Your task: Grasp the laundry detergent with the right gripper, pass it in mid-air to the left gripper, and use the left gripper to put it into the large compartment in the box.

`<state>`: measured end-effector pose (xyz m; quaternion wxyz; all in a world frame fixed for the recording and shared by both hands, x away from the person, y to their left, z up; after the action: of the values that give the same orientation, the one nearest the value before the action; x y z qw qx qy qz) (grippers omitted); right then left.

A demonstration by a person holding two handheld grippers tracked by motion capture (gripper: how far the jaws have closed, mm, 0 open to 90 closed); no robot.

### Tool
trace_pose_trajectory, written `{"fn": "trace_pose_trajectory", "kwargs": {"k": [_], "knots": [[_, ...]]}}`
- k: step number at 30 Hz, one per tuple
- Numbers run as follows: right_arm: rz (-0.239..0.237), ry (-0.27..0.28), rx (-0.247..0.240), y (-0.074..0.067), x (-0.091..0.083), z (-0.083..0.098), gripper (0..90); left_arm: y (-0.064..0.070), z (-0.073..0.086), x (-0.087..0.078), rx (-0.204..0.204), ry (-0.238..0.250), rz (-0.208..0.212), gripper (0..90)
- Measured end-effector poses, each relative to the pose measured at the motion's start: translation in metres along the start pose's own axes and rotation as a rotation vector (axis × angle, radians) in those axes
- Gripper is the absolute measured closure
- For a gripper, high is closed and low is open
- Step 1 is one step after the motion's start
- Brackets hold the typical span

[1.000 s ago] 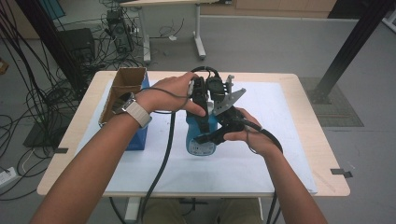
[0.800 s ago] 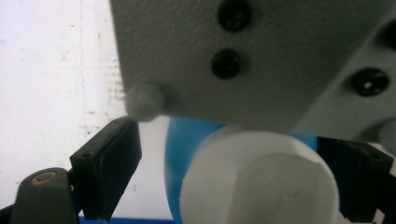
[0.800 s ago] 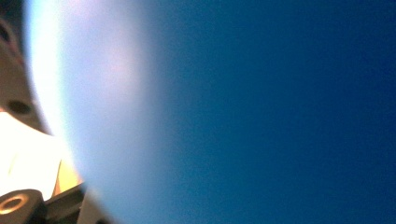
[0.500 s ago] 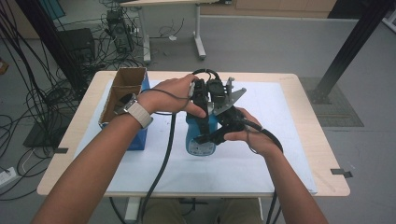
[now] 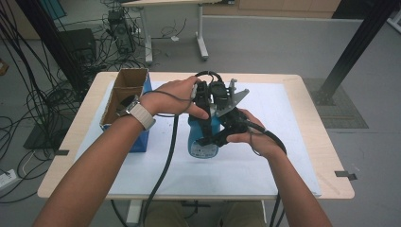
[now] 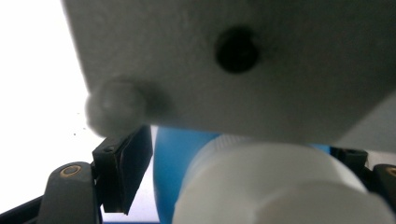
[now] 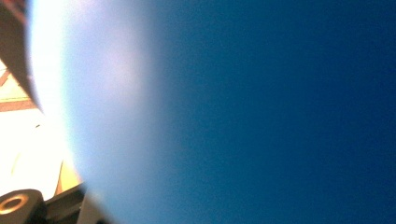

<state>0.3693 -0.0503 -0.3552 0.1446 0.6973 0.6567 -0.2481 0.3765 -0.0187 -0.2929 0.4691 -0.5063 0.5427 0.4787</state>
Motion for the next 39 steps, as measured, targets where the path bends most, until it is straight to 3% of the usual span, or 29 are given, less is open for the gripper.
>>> {"fn": "trace_pose_trajectory", "kwargs": {"k": [22,39], "knots": [[-0.006,0.000,-0.008,-0.0015,0.0011,0.0000,43.7,0.0027,-0.0006,0.0026,0.002,0.002,0.028,38.0],[-0.006,0.003,-0.013,-0.0025,0.0021,-0.0001,43.7,0.0041,0.0005,0.0026,0.007,0.003,0.024,39.0]]}}
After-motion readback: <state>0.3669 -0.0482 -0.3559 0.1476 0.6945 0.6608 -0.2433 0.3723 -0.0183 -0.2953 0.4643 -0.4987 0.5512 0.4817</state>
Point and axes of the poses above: each handheld gripper's, and its own axes: x roughly forward along the jaws, z roughly out of its underside, y roughly to its right, the point moved 8 cm from there along x, roughly forward along the jaws, and after that the axes turned 4 degrees about x, right-handed, at the moved point
